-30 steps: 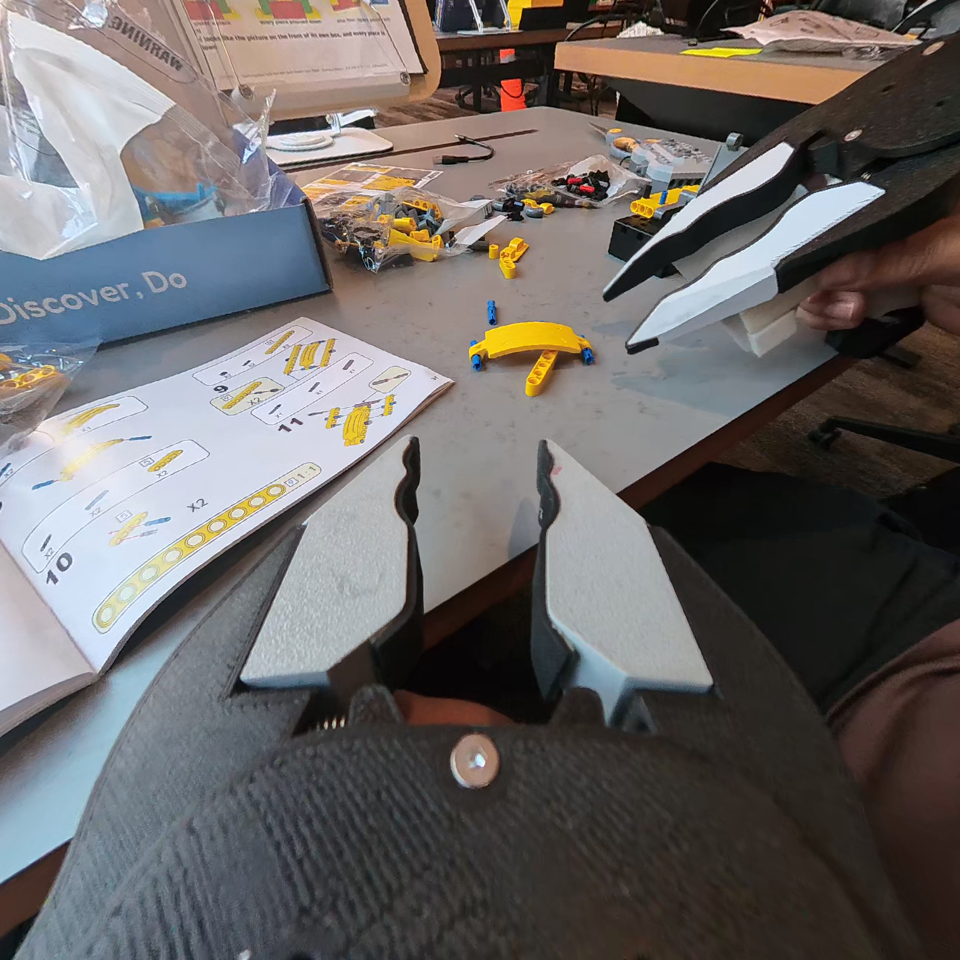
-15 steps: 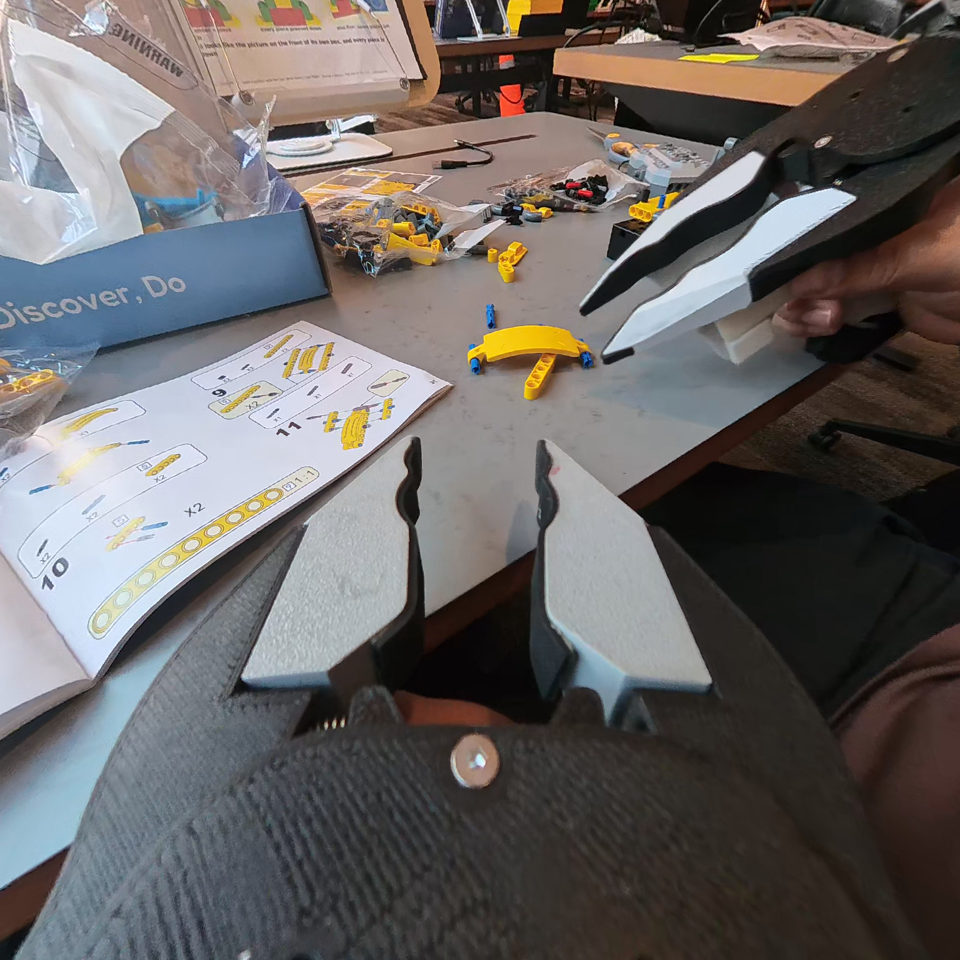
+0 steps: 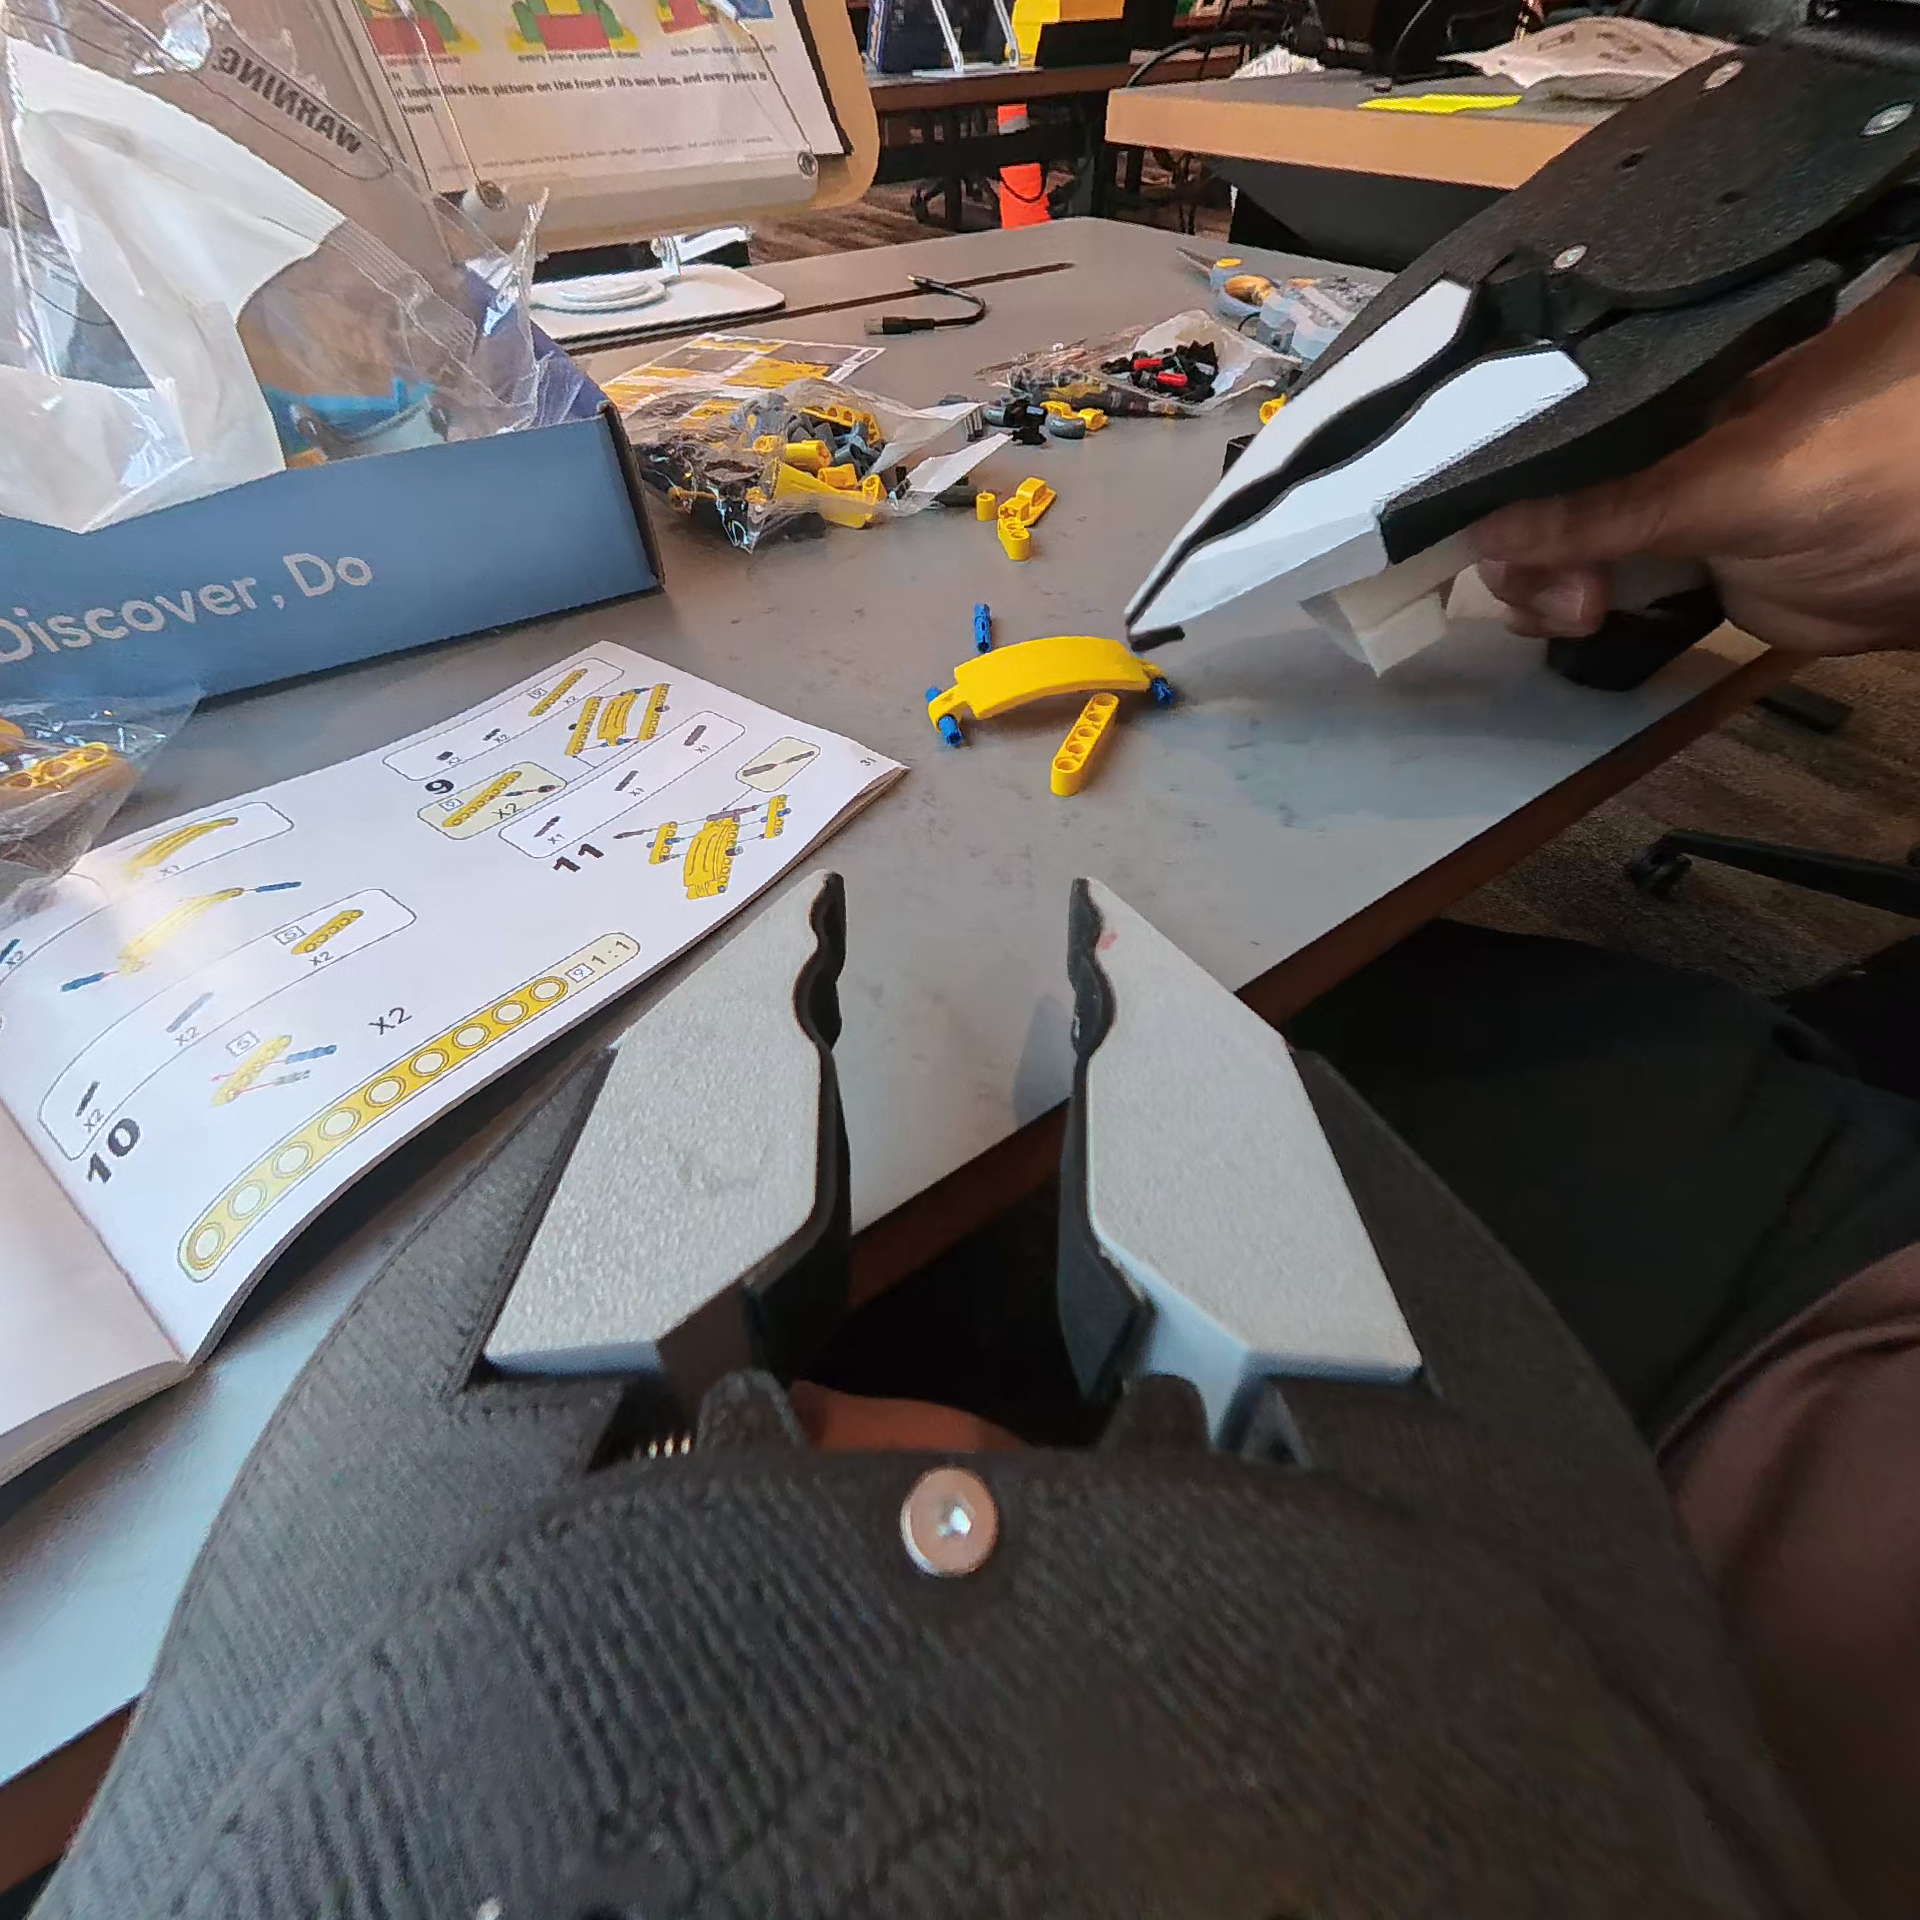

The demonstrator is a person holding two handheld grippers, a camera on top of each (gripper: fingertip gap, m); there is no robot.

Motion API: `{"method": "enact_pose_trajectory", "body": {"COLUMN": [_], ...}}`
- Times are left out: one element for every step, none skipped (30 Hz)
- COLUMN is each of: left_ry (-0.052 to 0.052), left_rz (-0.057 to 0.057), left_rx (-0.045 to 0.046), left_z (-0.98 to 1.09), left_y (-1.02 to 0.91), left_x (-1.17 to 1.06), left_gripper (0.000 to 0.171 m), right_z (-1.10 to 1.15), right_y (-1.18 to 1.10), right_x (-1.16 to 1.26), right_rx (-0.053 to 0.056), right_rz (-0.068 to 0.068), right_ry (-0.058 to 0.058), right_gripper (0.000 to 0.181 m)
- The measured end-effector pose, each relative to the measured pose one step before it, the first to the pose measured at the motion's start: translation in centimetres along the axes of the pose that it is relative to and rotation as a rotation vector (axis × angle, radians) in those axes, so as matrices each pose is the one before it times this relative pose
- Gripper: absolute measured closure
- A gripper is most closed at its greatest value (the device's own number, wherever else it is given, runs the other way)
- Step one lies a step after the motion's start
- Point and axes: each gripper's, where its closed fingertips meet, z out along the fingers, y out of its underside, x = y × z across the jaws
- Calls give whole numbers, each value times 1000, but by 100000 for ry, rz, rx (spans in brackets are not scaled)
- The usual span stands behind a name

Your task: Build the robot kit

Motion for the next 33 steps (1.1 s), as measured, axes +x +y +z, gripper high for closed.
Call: {"method": "enact_pose_trajectory", "body": {"left_ry": [1,-139,-47,8,6,120,214,85,52,43,36,-23,-39,-24,28,34,-100,-36,14,49,-8,17,53,79,41,-6,-69,-39,-44,24,16,-13,-32], "left_rz": [-174,-151,-226,-364,-429,-386,-296,-127,83,153,150,127,93,59,44,59,74,62,-23,22,131,171,107,72,48,40,19,-64,-135,-153,-143,-68,13], "left_rx": [-103,-102,-67,-4,99,120,-58,-111,5,11,29,105,134,70,42,-95,-107,34,-20,-114,-9,-3,-147,-87,43,30,48,68,43,46,35,17,13], "left_z": [-28,-40,-41,-30,-33,-12,-6,6,-3,-9,3,-12,3,11,11,13,14,10,6,10,16,2,11,7,2,-3,-6,-4,-10,-13,-2,-5,-7], "left_y": [22,15,22,1,-21,-20,9,22,0,-9,-4,-19,-27,-12,-8,18,19,-7,0,21,6,-1,35,8,4,-13,-4,-17,-1,-11,-3,0,1], "left_x": [-32,-56,-59,-40,-48,-21,9,13,21,35,46,25,8,14,12,14,-15,2,15,29,23,31,24,39,22,6,-13,-23,-30,-19,-19,-19,-17], "left_gripper": [131,131,131,131,131,131,131,131,131,131,131,131,131,131,131,131,131,131,131,131,131,131,131,131,131,131,131,131,131,131,131,131,131], "right_z": [-52,-50,-40,-14,-36,-67,-63,-72,-69,-73,-44,2,84,134,142,142,95,55,7,-5,-24,-39,-54,-53,-63,-66,-42,-7,23,12,-4,-13,-7], "right_y": [42,87,88,87,-3,-72,-81,-87,-72,-66,-28,18,92,159,181,154,131,88,55,78,90,59,-19,-59,-64,-76,-58,8,20,21,-5,-15,-15], "right_x": [270,377,421,299,141,68,8,-158,-310,-522,-479,-275,-166,-107,29,112,106,154,320,425,595,672,409,114,-7,-11,13,-15,-20,0,-10,-5,2], "right_rx": [0,-226,-292,-325,183,641,662,712,577,582,319,-110,-763,-1356,-1491,-1298,-1053,-647,-350,-345,-379,-121,300,535,614,629,418,13,-239,-148,30,132,112], "right_rz": [368,427,432,417,539,589,413,-15,-508,-1305,-1694,-1488,-1337,-1100,-526,-56,33,86,586,1168,1917,2450,2030,1300,682,245,-85,-361,-438,-363,-213,-8,99], "right_ry": [1504,2218,2353,1514,470,10,-297,-1312,-2138,-3218,-2540,-1007,-229,62,629,973,808,1157,2179,2614,3345,3470,1588,-237,-669,-266,150,161,190,243,110,-30,-73], "right_gripper": [179,180,181,180,179,177,173,166,162,159,157,155,152,149,149,149,149,150,153,155,157,158,158,158,158,158,157,157,157,157,157,157,157]}}
